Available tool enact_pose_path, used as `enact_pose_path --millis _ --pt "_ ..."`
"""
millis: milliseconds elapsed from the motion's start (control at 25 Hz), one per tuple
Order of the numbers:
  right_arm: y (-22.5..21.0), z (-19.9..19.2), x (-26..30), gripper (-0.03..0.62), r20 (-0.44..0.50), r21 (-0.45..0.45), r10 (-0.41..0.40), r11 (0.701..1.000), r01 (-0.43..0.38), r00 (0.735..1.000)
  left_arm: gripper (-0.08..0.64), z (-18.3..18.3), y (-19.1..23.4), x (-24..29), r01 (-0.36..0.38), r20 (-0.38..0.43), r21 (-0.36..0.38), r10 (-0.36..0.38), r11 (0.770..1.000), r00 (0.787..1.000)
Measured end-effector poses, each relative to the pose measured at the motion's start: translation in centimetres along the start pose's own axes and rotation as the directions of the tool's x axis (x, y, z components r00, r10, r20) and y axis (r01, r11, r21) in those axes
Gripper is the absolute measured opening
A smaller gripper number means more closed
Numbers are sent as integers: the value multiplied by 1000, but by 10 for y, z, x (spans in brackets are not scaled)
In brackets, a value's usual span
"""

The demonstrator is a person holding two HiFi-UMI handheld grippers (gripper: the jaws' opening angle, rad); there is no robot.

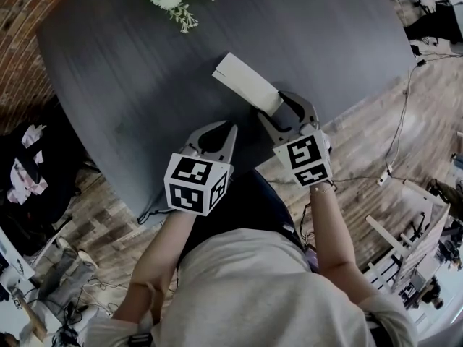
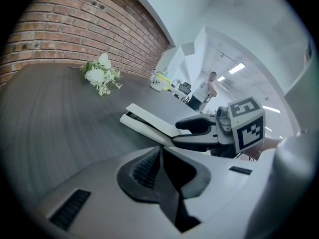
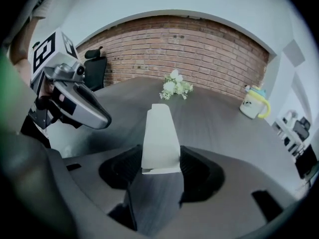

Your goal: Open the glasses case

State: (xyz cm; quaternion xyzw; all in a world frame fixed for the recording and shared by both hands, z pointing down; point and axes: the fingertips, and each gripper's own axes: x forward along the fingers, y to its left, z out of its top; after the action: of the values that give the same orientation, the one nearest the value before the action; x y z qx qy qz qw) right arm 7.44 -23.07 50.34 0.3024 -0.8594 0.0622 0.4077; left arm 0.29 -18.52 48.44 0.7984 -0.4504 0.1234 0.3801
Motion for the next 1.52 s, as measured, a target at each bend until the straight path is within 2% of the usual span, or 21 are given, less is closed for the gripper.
enact_pose_path --millis 120,240,400,640,960,1200,1520 --pt "-4 4 -5 226 30 55 10 998 -12 1000 37 3 1 -2 -4 6 5 4 1000 1000" --pt "-8 8 -10 194 56 65 -1 998 -3 998 37 7 1 -3 -10 13 7 10 1000 1000" --pt "-20 14 -16 87 91 85 -40 996 33 995 37 12 2 -3 -19 18 19 18 1000 1000" --pt "-49 13 -12 54 86 119 -108 988 97 990 37 22 5 2 -44 18 57 43 997 999" --pt "-79 6 -2 48 89 164 -124 981 108 988 37 36 7 12 -63 13 103 62 993 998" --pt "-84 4 0 52 94 194 -131 975 111 987 37 37 8 14 -68 -2 110 68 992 998" --pt "-79 9 -11 107 115 230 -145 966 116 983 37 38 8 10 -68 -9 132 69 989 998"
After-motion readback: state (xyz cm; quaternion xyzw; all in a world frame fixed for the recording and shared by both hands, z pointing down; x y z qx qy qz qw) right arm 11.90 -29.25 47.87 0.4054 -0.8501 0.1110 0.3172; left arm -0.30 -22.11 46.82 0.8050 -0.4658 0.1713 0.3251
